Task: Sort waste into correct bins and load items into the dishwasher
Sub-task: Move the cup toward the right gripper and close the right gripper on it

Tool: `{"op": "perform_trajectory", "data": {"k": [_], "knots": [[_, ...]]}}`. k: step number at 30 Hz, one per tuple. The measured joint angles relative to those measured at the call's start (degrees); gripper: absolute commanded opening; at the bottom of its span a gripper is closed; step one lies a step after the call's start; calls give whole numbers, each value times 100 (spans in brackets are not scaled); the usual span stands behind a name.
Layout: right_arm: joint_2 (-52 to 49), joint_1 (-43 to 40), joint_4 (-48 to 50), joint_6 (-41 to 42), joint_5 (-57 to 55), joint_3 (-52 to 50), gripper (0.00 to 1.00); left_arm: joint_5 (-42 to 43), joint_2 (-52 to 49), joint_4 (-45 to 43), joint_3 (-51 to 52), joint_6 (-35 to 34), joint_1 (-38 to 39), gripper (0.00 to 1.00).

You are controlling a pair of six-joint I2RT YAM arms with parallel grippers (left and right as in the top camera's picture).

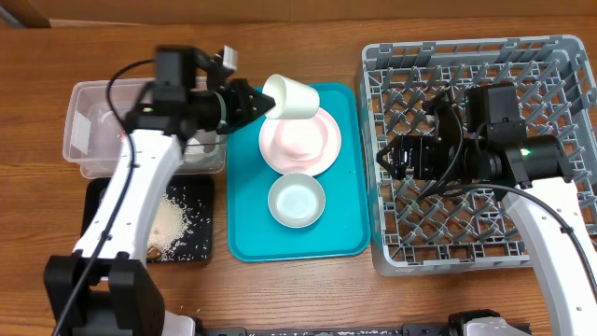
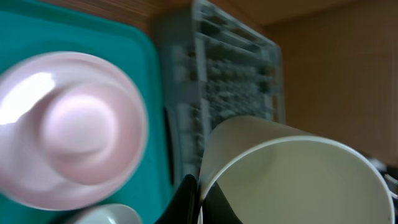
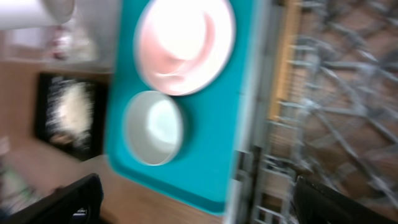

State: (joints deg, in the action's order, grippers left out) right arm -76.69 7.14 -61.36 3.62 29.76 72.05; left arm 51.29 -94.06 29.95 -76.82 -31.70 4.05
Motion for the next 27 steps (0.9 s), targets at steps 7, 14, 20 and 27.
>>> {"op": "perform_trajectory", "data": {"k": [7,14,20,27], "knots": [[2,0,765,-546,1985,0,100,2216,-7,17,-4,286,-24,4],[0,0,907,-704,2879,2,100,2636,-7,-42,-4,470,402,4],[0,0,988,-824,3432,2,100,2673,-7,-306,-4,498,702,4],[0,0,1228,-1003,3886,2,100,2966,-7,-501,-4,514,863,4]]}}
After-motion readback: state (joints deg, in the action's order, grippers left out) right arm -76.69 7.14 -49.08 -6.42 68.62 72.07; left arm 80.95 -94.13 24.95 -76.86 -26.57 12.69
